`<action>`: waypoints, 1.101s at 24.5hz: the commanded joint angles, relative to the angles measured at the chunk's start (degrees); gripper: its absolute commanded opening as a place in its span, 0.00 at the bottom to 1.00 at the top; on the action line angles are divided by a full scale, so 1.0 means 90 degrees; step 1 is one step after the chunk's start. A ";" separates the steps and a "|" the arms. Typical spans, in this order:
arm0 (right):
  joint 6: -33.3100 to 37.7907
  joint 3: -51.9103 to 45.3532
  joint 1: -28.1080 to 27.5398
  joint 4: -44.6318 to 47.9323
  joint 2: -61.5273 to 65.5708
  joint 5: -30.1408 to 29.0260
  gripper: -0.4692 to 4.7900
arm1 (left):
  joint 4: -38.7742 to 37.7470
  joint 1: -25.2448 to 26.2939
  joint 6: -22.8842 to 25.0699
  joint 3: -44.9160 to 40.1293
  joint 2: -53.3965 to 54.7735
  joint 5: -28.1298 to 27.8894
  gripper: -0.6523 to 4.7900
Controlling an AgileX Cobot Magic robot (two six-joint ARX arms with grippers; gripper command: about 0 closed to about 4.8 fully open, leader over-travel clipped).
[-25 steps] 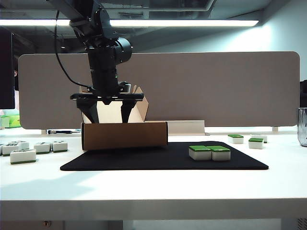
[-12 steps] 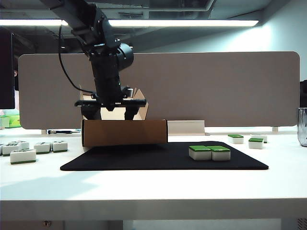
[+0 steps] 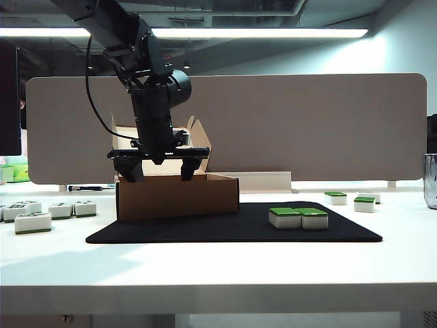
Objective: Pick up four mahjong tiles and put them into the paper box.
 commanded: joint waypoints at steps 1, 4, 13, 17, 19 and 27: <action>-0.0017 0.0017 -0.0002 0.0085 -0.0075 0.0010 0.09 | 0.0015 -0.0005 -0.0010 0.0024 -0.0015 0.0029 0.86; -0.0017 0.0017 -0.0002 0.0087 -0.0075 0.0010 0.09 | 0.0017 -0.0005 0.0078 0.0044 -0.0019 0.0029 0.86; -0.0017 0.0017 -0.0002 0.0083 -0.0075 0.0010 0.09 | -0.0651 -0.0063 0.0075 0.1171 -0.0066 0.0221 0.86; -0.0017 0.0017 -0.0002 0.0107 -0.0075 0.0012 0.09 | -0.1120 -0.0515 0.0053 0.2052 -0.0066 0.0602 0.86; -0.0017 0.0017 -0.0002 0.0112 -0.0075 0.0029 0.09 | -0.1185 -0.0738 0.0092 0.2149 -0.0066 0.0641 0.86; -0.0017 0.0017 -0.0002 0.0112 -0.0075 0.0175 0.09 | -0.1472 -0.1829 0.0920 0.2127 0.0107 0.0862 0.86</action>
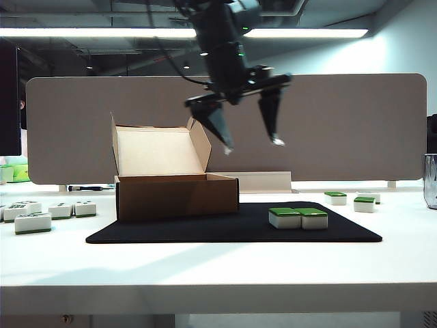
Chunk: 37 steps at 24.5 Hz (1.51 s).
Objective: Pick up four mahjong tiles and put them into the paper box.
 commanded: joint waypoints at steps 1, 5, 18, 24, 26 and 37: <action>-0.0017 0.0019 -0.0002 0.0107 -0.0075 0.0015 0.09 | -0.0075 -0.0338 0.0039 -0.0007 0.0095 0.0010 0.86; -0.0017 0.0019 -0.0002 0.0199 -0.0075 0.0015 0.09 | -0.0121 -0.0709 -0.0903 -0.0007 0.0287 0.0007 0.88; -0.0017 0.0017 -0.0002 0.0520 -0.0075 0.0015 0.09 | -0.0087 -0.0962 -0.2307 -0.0005 0.0748 -0.0537 1.00; -0.0017 0.0019 -0.0002 0.0704 -0.0075 0.0012 0.09 | 0.0022 -0.1035 -0.3053 -0.0005 0.0816 -0.0597 1.00; -0.0019 0.0017 0.0000 0.0772 -0.0075 0.0012 0.09 | 0.0070 -0.1064 -0.3172 -0.0005 0.0831 -0.0602 1.00; -0.0017 0.0019 0.0002 0.0799 -0.0075 -0.0010 0.09 | -0.0136 -0.1171 -0.3007 -0.0007 0.1209 -0.1003 1.00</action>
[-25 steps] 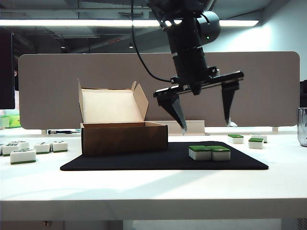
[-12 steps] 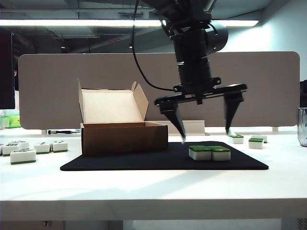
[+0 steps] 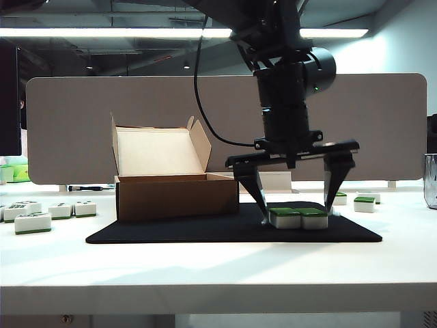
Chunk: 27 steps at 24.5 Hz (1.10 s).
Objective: Pick up four mahjong tiles and put them into the paper box.
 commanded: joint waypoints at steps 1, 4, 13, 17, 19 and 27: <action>-0.0017 0.0019 0.0002 0.0126 -0.0075 -0.0002 0.09 | -0.0180 -0.0034 0.0289 0.0019 0.0097 -0.0221 1.00; -0.0017 0.0019 0.0002 0.0124 -0.0075 -0.0002 0.09 | -0.0228 -0.0029 0.0347 0.0019 0.0134 -0.0296 0.92; -0.0017 0.0019 0.0002 0.0124 -0.0075 0.0000 0.09 | -0.0274 -0.0015 0.1443 0.0024 0.0131 -0.0447 0.73; -0.0017 0.0019 0.0002 0.0124 -0.0075 -0.0002 0.09 | -0.0362 -0.0010 0.1610 0.0287 0.0119 -0.0505 0.73; -0.0017 0.0019 0.0002 0.0117 -0.0075 -0.0002 0.09 | -0.0476 0.0002 0.1787 0.0729 0.0119 -0.0508 0.73; -0.0017 0.0019 0.0002 0.0066 -0.0075 -0.0002 0.09 | -0.1188 0.1059 0.2261 0.2827 0.0117 -0.0646 0.73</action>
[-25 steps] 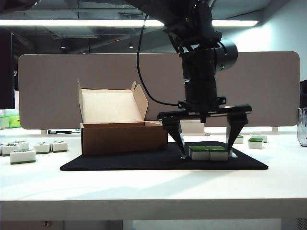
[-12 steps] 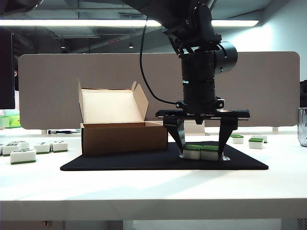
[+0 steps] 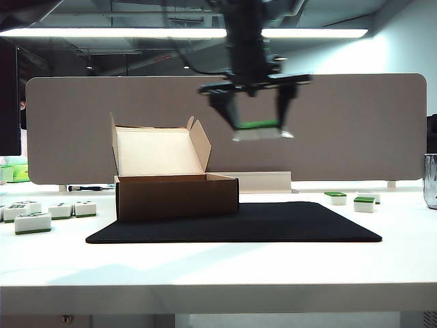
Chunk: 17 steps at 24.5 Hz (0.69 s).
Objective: Pick up four mahjong tiles and put them into the paper box.
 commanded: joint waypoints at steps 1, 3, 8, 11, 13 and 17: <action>-0.0017 0.0019 0.0000 0.0051 -0.0075 -0.0005 0.09 | -0.0406 0.0457 -0.0012 0.0121 -0.0046 -0.0053 0.73; -0.0017 0.0019 0.0000 0.0041 -0.0075 -0.0002 0.09 | -0.0612 0.0855 -0.0117 0.0119 -0.0032 -0.0053 0.73; -0.0017 0.0019 0.0000 -0.0002 -0.0075 -0.0002 0.09 | -0.0364 0.1518 -0.0104 0.0090 0.0010 -0.0053 0.73; -0.0017 0.0019 0.0000 -0.0002 -0.0075 -0.0005 0.09 | -0.0199 0.1749 0.0036 0.0090 0.0172 -0.0012 0.73; -0.0017 0.0019 0.0000 -0.0041 -0.0075 -0.0002 0.09 | -0.0080 0.1829 0.0187 0.0090 0.0372 -0.0005 0.73; -0.0017 0.0017 0.0000 -0.0163 -0.0075 0.0015 0.09 | 0.0406 0.1902 0.0338 0.0090 0.0811 -0.0022 0.73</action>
